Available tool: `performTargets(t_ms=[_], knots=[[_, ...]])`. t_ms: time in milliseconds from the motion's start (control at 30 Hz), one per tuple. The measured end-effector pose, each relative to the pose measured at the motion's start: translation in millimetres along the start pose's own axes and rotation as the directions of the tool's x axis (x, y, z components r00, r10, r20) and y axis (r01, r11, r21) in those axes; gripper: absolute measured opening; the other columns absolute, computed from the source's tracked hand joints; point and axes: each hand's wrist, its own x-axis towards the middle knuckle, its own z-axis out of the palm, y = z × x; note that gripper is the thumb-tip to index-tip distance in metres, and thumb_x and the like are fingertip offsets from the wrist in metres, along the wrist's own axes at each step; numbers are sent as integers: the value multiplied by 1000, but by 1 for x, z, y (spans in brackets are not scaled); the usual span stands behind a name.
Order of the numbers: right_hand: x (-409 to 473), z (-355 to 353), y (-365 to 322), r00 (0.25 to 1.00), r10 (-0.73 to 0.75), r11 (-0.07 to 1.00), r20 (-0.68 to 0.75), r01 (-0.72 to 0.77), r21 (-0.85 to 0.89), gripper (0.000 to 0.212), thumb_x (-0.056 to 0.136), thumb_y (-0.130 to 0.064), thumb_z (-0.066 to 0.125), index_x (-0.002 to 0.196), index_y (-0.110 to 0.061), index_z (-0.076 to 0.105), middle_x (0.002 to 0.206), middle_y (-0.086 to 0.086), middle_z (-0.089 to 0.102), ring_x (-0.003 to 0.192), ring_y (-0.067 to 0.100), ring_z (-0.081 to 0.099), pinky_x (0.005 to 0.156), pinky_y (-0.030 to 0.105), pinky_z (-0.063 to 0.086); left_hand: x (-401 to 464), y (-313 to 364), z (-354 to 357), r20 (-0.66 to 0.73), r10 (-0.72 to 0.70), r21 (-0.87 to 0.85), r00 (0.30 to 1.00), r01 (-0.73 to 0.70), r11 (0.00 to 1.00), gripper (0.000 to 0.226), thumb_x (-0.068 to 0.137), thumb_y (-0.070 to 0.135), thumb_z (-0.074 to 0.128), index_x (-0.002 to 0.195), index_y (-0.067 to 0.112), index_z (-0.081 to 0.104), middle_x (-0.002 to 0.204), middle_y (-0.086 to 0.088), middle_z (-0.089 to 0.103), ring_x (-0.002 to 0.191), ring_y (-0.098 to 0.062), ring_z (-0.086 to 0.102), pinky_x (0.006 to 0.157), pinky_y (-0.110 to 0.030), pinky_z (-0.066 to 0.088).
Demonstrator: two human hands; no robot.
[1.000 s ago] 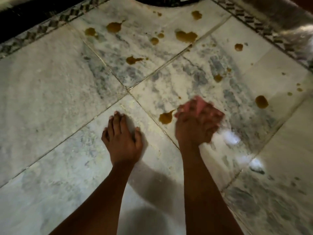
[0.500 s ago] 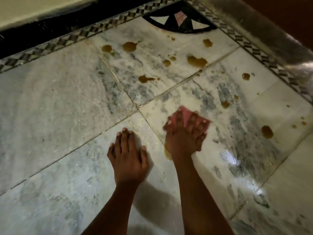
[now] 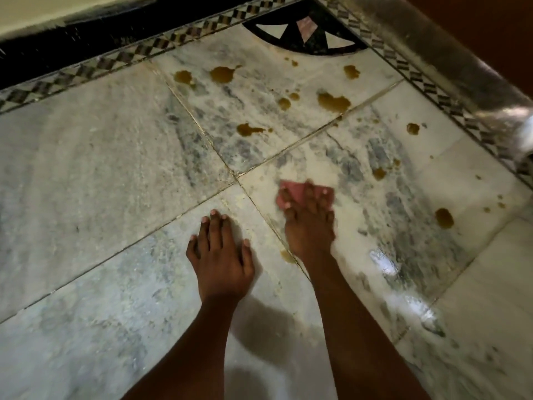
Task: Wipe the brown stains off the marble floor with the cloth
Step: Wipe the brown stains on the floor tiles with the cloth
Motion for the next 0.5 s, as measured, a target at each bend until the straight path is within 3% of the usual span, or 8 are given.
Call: performTargets(t_ms=[67,167,267,333,400,500], knots=[[-43,4,5,987,-145,988,64,148,-37,54,112,-45,23,159,-67,8,178,-8,-17,161,31,-26,128,54,-2,0,0,-1,7,-5,-4,1000,5,1000,68,103,48,42,159,9,42,171,-13,34,159,-33,31,124,-57,26],[-106,7,34,981,-189,974,33,191,-120,55,108,-51,24,156,-70,5,178,-12,-13,163,26,-23,127,48,2,0,0,0,-11,-1,-11,1000,1,1000,68,103,47,44,159,8,43,170,-14,36,158,-34,33,123,-57,28],[-99,7,61,995,50,991,-85,-60,-121,57,103,-61,21,158,-68,5,180,-6,-5,164,31,-16,130,59,12,-1,-1,1,-11,2,-15,1000,-2,1000,68,104,47,44,159,8,41,171,-14,36,159,-33,32,124,-57,27],[-67,7,50,956,239,969,-168,-246,-21,58,104,-64,19,159,-65,1,180,-1,-7,163,37,-18,129,66,8,-1,-1,1,-14,-2,-6,1000,2,1000,68,104,47,44,160,9,40,171,-13,35,159,-33,31,124,-57,26],[-39,13,25,932,317,948,-174,-319,13,59,107,-64,24,159,-62,-4,178,3,-16,160,42,-23,129,67,1,0,-1,2,-5,-1,-2,1000,1,1000,68,104,47,44,161,9,39,172,-13,34,160,-32,30,124,-57,25],[-52,28,-3,981,93,991,-170,-107,-78,58,107,-60,28,162,-59,10,179,2,-9,162,40,-19,129,65,2,0,-1,1,3,5,27,1000,-5,1000,68,104,47,43,161,9,40,172,-14,33,160,-33,30,124,-57,26]])
